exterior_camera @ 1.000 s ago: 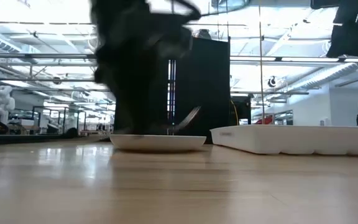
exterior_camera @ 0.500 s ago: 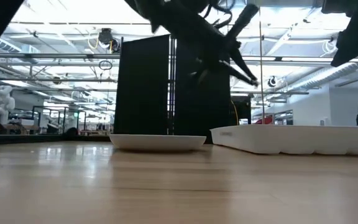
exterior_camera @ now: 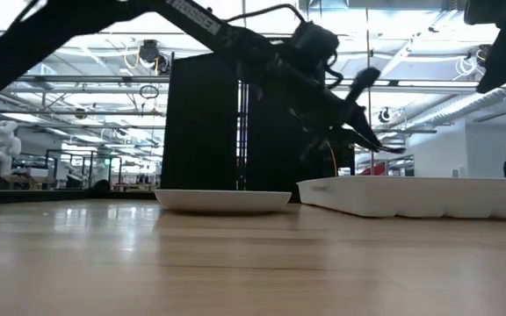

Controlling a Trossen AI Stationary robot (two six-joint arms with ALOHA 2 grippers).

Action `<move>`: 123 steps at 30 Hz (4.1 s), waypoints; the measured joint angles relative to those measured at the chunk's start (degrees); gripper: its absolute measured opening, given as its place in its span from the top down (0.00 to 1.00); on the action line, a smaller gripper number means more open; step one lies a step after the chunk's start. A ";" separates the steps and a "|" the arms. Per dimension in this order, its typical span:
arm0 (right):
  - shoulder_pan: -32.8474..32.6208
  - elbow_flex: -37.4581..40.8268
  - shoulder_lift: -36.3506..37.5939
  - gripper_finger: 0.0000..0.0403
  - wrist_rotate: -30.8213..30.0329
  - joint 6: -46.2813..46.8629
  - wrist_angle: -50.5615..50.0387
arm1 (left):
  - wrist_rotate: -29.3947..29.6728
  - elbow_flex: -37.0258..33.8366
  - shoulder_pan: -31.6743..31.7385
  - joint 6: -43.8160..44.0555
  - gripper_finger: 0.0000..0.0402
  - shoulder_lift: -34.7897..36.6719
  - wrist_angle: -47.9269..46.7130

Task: Sort silverware
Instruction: Put the top left fork in the silverware tray, then put the bottom fork in the silverware tray

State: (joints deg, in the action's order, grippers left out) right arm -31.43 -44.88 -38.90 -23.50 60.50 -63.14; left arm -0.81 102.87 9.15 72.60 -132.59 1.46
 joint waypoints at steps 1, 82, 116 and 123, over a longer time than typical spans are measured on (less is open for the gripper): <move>0.01 -0.01 0.19 0.35 0.47 0.25 -0.28 | -0.28 1.27 0.20 -0.25 1.00 -0.91 -0.46; -0.06 0.00 4.17 0.35 14.86 1.40 -5.52 | 0.47 24.40 -22.17 -29.36 0.68 -18.48 -6.31; -0.05 0.00 4.16 0.35 14.55 2.74 -5.72 | -4.41 24.81 -23.42 -25.35 0.56 -23.07 -0.16; -0.05 -0.01 4.11 0.35 14.55 3.38 -5.66 | -8.11 24.96 -23.20 -23.99 0.65 -24.40 2.11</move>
State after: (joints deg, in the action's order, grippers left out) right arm -31.48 -44.89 -34.78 -8.96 63.88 -68.80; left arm -8.92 127.83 -14.05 48.61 -156.99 3.57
